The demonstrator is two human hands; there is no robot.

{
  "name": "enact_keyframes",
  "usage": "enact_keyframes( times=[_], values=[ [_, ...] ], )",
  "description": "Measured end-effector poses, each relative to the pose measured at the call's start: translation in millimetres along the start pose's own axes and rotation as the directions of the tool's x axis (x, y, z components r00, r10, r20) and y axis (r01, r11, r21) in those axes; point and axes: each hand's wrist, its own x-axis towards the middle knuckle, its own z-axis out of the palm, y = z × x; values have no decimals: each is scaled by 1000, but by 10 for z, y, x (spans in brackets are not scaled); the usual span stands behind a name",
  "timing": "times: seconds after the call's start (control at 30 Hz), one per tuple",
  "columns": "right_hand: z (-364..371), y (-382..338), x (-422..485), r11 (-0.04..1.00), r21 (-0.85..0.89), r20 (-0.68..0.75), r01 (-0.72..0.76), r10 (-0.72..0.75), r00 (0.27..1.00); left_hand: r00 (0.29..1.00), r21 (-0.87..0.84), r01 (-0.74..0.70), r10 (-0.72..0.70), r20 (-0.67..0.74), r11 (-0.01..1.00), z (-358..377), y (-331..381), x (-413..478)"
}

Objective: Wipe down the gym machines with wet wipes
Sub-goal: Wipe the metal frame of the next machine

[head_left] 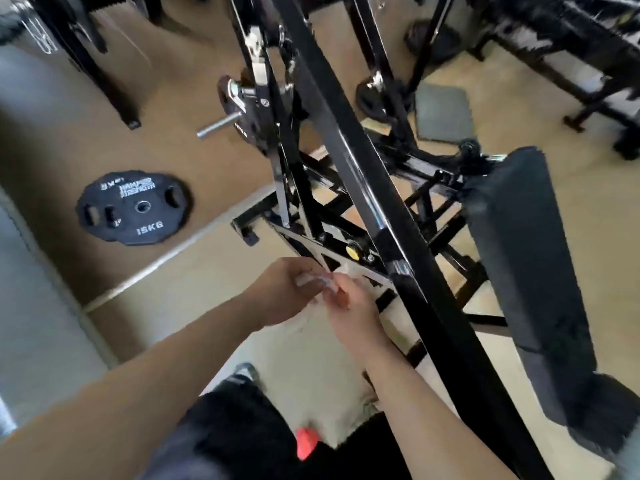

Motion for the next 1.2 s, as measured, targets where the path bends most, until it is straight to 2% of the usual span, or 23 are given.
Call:
enact_keyframes(
  times=[0.13, 0.27, 0.4, 0.53, 0.6, 0.67, 0.7, 0.73, 0.8, 0.87, 0.9, 0.97, 1.07, 1.13, 1.2],
  values=[
    [-16, 74, 156, 990, 66, -92, -128, 134, 987, 999, 124, 3, -8, 39, 992, 2, -200, 353],
    [-55, 309, 416, 990, 65, -112, -123, 129, 985, 999, 172, 36, -38, 8, 984, 102, -503, 771],
    [32, 656, 700, 978, 130, -177, -164, 186, 966, 999, 207, 2, -12, 48, 978, 274, -744, 1187],
    [217, 1014, 925, 986, 113, -414, -119, 156, 897, 984, 165, -111, 85, 155, 980, 455, -987, 1592],
    [280, 1151, 985, 997, -21, -579, -78, 52, 813, 960, 190, -217, 174, 218, 958, 561, -1120, 1786],
    [382, 1390, 1109, 990, -129, -676, -60, -43, 735, 915, 258, -388, 336, 225, 885, 694, -1317, 2015],
    [448, 1541, 1186, 988, -143, -702, -55, -62, 710, 865, 311, -502, 463, 193, 807, 768, -1408, 2153],
    [520, 1686, 1253, 989, -139, -727, -50, -68, 683, 777, 369, -621, 605, 172, 692, 863, -1475, 2302],
    [647, 2002, 1379, 990, -139, -787, 0, -111, 607, 535, 473, -799, 799, 274, 373, 1067, -1522, 2583],
    [716, 2283, 1440, 984, -170, -851, 58, -176, 494, 359, 514, -849, 846, 393, 122, 1273, -1555, 2839],
    [726, 2387, 1455, 983, -165, -874, 79, -183, 450, 315, 547, -836, 858, 405, 48, 1355, -1583, 2914],
    [720, 2553, 1459, 983, -160, -899, 89, -182, 399, 272, 604, -797, 884, 381, -16, 1466, -1678, 3043],
    [716, 2663, 1396, 965, -260, -911, 37, -258, 322, 251, 646, -763, 914, 320, -17, 1474, -1730, 3019],
    [684, 2599, 1297, 946, -321, -916, 50, -324, 237, 290, 661, -750, 893, 344, -11, 1454, -1685, 2986],
    [585, 2535, 1176, 927, -375, -919, 14, -373, 125, 386, 679, -734, 840, 382, 28, 1447, -1622, 2916]
  ],
)
